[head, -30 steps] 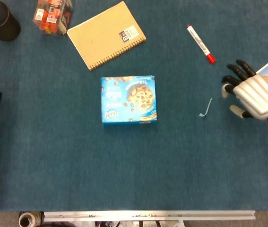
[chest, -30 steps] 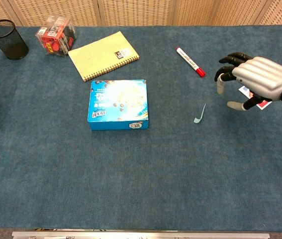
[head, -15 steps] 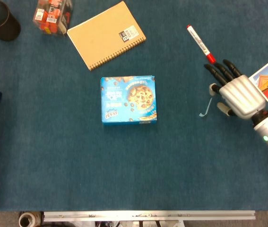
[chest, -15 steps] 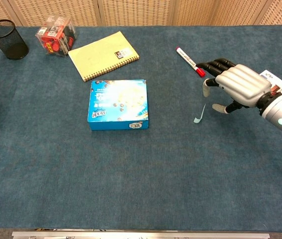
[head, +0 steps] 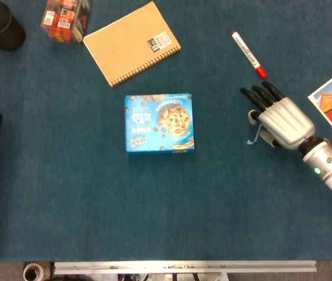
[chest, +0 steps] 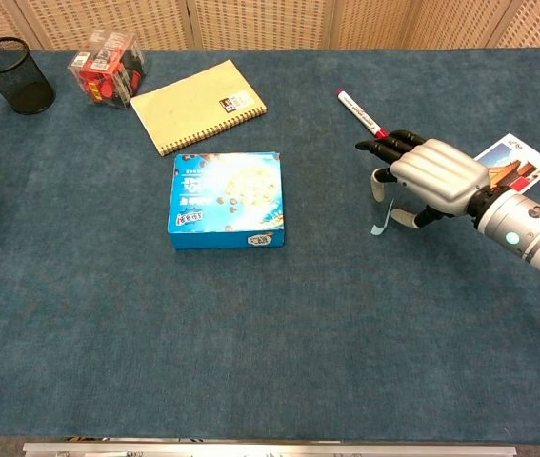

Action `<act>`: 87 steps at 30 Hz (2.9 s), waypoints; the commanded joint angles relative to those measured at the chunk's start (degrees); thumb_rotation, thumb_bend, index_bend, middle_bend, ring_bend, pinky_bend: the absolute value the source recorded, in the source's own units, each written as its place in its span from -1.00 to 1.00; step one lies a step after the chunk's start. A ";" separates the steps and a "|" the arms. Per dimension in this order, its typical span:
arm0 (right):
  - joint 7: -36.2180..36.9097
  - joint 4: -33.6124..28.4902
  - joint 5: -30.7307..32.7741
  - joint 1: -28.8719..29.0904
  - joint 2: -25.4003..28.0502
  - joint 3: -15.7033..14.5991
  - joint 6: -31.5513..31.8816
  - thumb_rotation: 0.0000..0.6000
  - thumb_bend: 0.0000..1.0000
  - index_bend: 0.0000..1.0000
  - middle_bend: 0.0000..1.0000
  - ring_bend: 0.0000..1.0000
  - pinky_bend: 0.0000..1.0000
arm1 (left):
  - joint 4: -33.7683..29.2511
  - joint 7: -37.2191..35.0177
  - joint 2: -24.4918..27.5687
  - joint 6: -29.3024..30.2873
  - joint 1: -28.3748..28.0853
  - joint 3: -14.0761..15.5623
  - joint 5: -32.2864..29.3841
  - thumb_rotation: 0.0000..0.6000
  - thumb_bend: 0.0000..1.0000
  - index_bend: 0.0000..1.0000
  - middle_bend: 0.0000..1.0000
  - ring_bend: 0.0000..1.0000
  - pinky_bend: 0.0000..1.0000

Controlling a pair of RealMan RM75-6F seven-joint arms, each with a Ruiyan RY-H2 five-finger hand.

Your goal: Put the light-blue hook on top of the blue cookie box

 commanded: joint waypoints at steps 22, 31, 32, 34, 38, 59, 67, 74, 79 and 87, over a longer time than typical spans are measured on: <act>0.50 1.32 1.71 0.67 -1.04 -1.11 -0.93 1.00 -0.35 -0.04 -0.87 -1.00 -1.00 | 0.75 -0.60 -0.15 0.07 0.34 0.10 -0.05 1.00 -0.14 -0.56 -0.30 -0.41 -0.50; 0.15 1.91 2.28 0.68 -1.36 -1.31 -1.12 1.00 -0.34 0.03 -0.84 -1.00 -1.00 | 0.74 -0.71 -0.15 0.06 0.55 0.23 -0.12 1.00 -0.14 -0.56 -0.30 -0.41 -0.50; 0.07 1.93 2.33 0.70 -1.38 -1.32 -1.14 1.00 -0.33 0.04 -0.84 -1.00 -1.00 | 0.76 -0.73 -0.15 0.04 0.54 0.23 -0.12 1.00 -0.14 -0.56 -0.30 -0.41 -0.50; 0.04 1.92 2.42 0.73 -1.38 -1.34 -1.18 1.00 -0.31 0.05 -0.83 -1.00 -1.00 | 0.79 -0.75 -0.14 0.04 0.56 0.22 -0.13 1.00 -0.14 -0.56 -0.30 -0.41 -0.50; -0.07 1.97 2.62 0.79 -1.37 -1.25 -1.14 1.00 -0.30 0.07 -0.82 -1.00 -1.00 | 0.87 -0.79 -0.14 0.07 0.60 0.20 -0.13 1.00 -0.14 -0.56 -0.30 -0.41 -0.50; -1.01 2.78 3.74 1.04 -1.87 -1.14 -1.74 1.00 -0.19 0.15 -0.76 -1.00 -1.00 | 1.46 -1.22 -0.30 -0.20 0.55 0.13 -0.18 1.00 -0.14 -0.56 -0.30 -0.41 -0.51; -0.53 1.36 3.29 1.04 -0.70 -0.70 -0.06 1.00 -0.18 0.18 -0.75 -1.00 -1.00 | 1.36 -1.12 -0.13 -0.07 0.64 0.14 -0.12 1.00 -0.14 -0.56 -0.30 -0.41 -0.50; -2.46 -3.44 1.02 2.87 3.08 1.58 3.43 1.00 -0.18 0.18 -0.73 -1.00 -1.00 | 0.57 -0.51 0.42 0.31 0.54 0.12 0.58 1.00 -0.14 -0.56 -0.30 -0.41 -0.51; -6.37 -6.26 -0.16 5.65 4.57 3.94 3.73 1.00 -0.18 0.19 -0.73 -1.00 -1.00 | 0.02 -0.10 0.23 0.36 0.50 0.50 1.29 1.00 -0.14 -0.56 -0.30 -0.41 -0.51; -15.94 -9.73 0.66 10.28 4.16 6.45 -0.54 1.00 -0.18 0.19 -0.72 -1.00 -1.00 | -0.31 0.11 0.28 0.93 0.77 0.98 2.23 1.00 -0.14 -0.56 -0.30 -0.41 -0.51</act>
